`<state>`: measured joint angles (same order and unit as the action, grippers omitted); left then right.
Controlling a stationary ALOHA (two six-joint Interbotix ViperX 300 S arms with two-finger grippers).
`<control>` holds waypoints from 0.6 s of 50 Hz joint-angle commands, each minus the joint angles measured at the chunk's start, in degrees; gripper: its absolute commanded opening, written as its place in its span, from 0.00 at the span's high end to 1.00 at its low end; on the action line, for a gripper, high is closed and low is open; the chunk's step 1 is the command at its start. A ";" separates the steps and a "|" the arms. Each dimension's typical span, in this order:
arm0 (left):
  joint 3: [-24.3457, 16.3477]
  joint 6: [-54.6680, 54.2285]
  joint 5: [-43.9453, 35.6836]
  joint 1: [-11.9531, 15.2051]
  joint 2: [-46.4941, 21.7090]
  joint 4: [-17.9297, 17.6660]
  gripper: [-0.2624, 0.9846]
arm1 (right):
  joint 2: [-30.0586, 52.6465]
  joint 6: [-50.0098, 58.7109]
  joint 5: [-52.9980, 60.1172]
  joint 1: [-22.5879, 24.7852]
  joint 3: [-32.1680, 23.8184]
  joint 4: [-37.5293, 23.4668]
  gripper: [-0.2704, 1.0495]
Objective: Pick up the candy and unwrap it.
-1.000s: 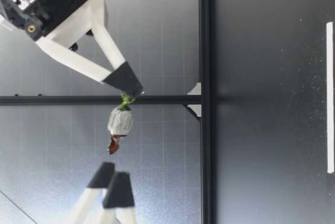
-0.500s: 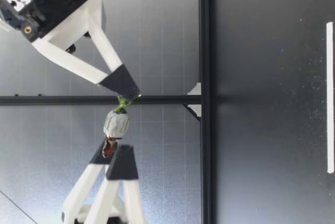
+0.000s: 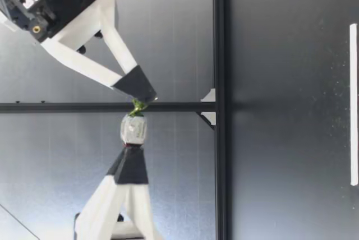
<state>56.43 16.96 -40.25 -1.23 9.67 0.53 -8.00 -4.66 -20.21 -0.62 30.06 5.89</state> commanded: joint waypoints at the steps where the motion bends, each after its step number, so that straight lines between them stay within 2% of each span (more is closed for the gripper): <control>1: -1.32 0.09 -0.53 0.00 0.70 -0.97 0.94 | -1.05 0.18 0.53 0.26 -0.88 0.18 0.96; 15: 0.53 -0.44 -0.70 -0.09 2.99 -1.49 0.94 | -1.58 0.53 0.79 0.26 0.18 0.26 0.96; 30: 1.58 -2.02 -0.62 -0.09 4.48 -1.49 0.94 | -4.39 1.05 3.34 0.18 4.13 0.35 0.96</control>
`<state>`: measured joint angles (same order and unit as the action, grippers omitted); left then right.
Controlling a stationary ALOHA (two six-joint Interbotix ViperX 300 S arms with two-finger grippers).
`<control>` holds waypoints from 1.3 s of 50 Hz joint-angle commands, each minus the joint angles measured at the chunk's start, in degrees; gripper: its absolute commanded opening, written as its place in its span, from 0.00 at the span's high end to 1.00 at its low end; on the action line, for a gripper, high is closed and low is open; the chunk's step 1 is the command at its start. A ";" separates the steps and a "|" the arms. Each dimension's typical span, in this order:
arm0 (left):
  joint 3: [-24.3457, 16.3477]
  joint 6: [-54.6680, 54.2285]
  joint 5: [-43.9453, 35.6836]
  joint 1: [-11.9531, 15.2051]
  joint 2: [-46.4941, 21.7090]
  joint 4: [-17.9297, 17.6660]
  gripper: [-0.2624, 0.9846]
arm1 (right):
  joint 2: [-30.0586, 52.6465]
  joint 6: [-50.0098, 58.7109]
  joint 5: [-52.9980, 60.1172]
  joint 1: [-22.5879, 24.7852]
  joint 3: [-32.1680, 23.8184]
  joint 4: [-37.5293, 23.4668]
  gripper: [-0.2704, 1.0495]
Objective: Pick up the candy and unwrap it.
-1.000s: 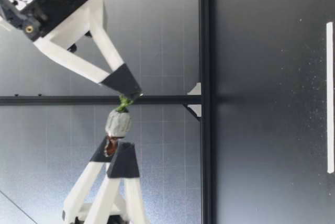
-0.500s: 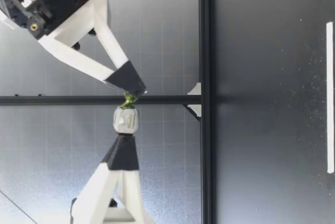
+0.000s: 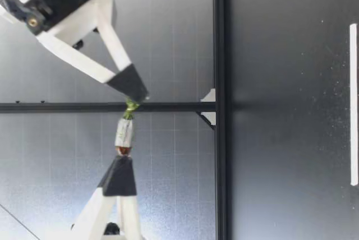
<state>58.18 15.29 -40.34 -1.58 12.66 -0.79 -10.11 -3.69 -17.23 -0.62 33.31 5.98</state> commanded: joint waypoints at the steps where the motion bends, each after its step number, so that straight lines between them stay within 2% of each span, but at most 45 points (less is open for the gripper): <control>1: -0.18 -0.44 -0.53 0.26 1.49 -0.18 0.94 | -2.55 0.09 0.79 0.18 1.23 0.18 0.96; 36: -0.09 -1.05 -0.09 0.18 1.93 -1.14 0.94 | -6.06 0.53 3.87 -1.49 4.92 -0.44 0.96; 65: -3.52 -1.93 0.00 0.09 -1.76 -1.14 0.94 | -1.93 -1.58 4.83 -1.67 -0.35 -2.99 0.96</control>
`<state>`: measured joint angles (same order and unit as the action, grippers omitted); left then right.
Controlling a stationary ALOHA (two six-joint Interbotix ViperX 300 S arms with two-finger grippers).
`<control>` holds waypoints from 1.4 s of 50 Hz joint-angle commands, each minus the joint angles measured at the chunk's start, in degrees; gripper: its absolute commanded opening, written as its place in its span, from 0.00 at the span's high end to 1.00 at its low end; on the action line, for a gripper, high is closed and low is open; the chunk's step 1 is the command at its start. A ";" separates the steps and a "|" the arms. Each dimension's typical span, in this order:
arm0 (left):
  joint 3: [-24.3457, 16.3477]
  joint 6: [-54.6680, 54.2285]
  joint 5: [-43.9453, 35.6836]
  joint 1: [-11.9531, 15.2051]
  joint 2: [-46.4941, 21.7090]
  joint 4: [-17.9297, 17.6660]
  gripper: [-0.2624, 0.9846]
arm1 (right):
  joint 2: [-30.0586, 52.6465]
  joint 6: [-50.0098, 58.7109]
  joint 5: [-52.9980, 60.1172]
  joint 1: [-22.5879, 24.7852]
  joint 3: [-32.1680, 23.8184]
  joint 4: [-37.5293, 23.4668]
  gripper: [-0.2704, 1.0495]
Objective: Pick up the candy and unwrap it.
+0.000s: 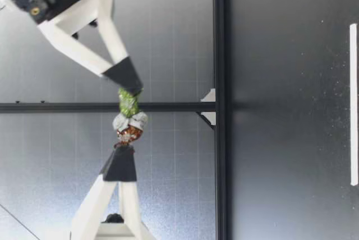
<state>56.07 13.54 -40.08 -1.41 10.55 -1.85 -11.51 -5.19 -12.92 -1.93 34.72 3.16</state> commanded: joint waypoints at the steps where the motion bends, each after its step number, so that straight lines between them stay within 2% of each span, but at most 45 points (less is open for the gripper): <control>1: -1.32 -0.26 -0.26 0.00 0.35 -0.09 0.94 | -0.62 -0.09 0.53 -0.35 -1.76 -0.18 0.96; 25: 0.53 -0.35 -0.26 0.00 2.20 -0.88 0.94 | -4.75 3.16 1.32 -0.35 3.16 1.32 0.96; 51: -1.76 -3.96 -0.26 0.00 0.44 -1.05 0.94 | -2.20 3.52 3.69 -0.35 0.88 1.32 0.96; 63: -0.97 -6.50 -0.26 0.00 0.79 -4.92 0.94 | -2.37 3.43 4.83 -0.35 2.02 1.23 0.94; 70: -0.97 -7.82 -0.26 0.00 0.70 -6.86 0.94 | -1.85 3.08 6.24 -0.35 2.46 1.05 0.84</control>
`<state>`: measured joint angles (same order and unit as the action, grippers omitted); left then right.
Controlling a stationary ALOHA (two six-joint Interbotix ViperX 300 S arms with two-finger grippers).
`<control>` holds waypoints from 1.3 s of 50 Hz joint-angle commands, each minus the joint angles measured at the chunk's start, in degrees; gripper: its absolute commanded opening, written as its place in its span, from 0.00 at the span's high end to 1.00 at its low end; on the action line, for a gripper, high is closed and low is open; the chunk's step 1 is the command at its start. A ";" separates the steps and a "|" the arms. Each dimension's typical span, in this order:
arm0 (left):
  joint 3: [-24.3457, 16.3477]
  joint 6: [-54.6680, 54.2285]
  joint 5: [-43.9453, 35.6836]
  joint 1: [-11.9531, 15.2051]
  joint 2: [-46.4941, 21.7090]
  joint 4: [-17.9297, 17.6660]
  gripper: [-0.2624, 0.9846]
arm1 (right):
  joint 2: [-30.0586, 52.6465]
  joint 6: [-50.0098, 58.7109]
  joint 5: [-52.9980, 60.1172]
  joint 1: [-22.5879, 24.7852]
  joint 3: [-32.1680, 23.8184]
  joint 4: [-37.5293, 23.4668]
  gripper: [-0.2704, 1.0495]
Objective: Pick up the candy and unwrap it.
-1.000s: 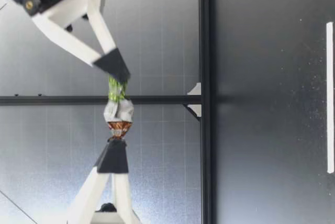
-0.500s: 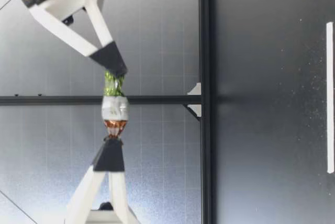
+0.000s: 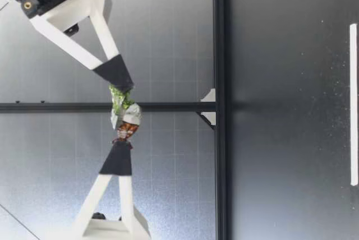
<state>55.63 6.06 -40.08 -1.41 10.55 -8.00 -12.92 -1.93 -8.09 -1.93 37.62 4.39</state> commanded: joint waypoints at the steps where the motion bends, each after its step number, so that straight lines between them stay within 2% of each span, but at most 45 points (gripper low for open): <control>1: -0.53 -0.53 -0.26 0.00 0.62 -0.88 0.94 | -0.35 -0.18 1.67 -0.35 -0.35 -0.18 0.82; 5: -0.44 -1.58 -0.18 0.00 0.62 -1.05 0.94 | 0.00 -0.26 2.81 -0.35 -0.09 -0.44 0.69; 14: -0.09 -3.34 -0.26 0.00 0.62 -1.05 0.94 | -0.26 -0.35 7.38 -0.97 2.02 -1.49 0.31; 26: 0.44 -3.69 -0.26 0.00 0.97 -1.05 0.94 | -1.93 -0.62 18.63 -2.72 5.45 -1.58 0.34; 36: 0.09 -3.87 -0.26 0.00 1.14 -1.05 0.94 | -0.97 -5.71 26.37 -2.90 6.94 -3.34 0.34; 43: -0.09 -4.66 -0.26 0.00 1.32 -1.05 0.94 | 0.09 -8.79 28.04 -2.64 6.94 -5.36 0.34; 65: -0.09 -4.92 -0.26 0.00 1.41 -0.97 0.94 | 3.60 -9.14 28.04 -2.11 5.36 -6.15 0.35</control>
<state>56.60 1.23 -39.99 -1.41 10.81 -8.96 -8.96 -10.99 19.51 -4.39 44.65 -1.67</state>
